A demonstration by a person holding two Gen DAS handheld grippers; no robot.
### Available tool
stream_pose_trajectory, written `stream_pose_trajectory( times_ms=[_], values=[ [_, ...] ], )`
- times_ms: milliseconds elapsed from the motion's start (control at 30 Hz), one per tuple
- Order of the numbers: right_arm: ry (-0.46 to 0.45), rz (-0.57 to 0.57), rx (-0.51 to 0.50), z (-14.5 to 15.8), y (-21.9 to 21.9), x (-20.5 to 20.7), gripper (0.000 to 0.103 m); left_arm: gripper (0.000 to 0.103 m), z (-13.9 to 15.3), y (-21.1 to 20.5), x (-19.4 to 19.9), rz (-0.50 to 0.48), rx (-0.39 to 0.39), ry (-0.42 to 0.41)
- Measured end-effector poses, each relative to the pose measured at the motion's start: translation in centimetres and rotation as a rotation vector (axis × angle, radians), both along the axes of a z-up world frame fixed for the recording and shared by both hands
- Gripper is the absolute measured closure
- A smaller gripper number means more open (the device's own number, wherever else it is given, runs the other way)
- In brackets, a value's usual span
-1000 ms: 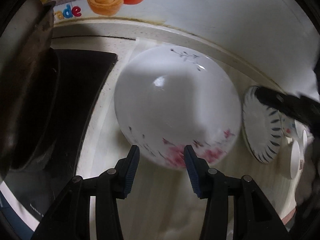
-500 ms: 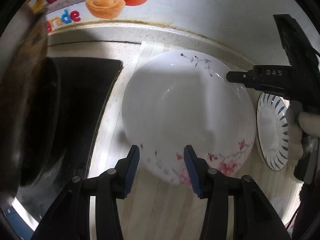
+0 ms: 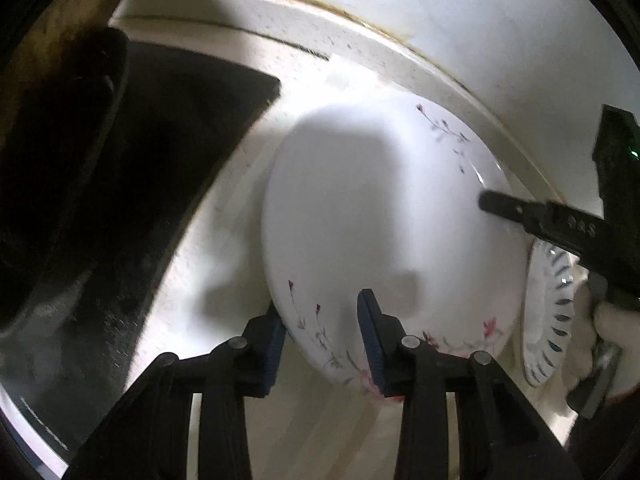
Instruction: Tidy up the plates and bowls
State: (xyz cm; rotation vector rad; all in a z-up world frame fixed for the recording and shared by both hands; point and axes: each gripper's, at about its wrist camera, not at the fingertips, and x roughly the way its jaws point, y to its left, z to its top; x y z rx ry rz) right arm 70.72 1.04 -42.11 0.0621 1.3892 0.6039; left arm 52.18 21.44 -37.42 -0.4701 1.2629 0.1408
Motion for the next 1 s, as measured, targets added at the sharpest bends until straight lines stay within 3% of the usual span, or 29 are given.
stream_pose_trajectory(
  times_ms=[400, 667, 1000],
  values=[
    [-0.028, 0.0, 0.026, 1.3, -1.8, -2.7, 0.089, 0.07, 2.7, -2.3, -1.4, -0.065, 0.075, -0.058],
    [-0.081, -0.039, 0.056, 5.3, -5.7, -6.1, 0.089, 0.07, 7.2, -4.4, -3.5, -0.134, 0.082, -0.124],
    [-0.132, -0.151, 0.114, 11.3, -13.8, -15.1, 0.089, 0.07, 12.8, -9.4, -7.8, -0.262, 0.089, -0.192]
  ],
)
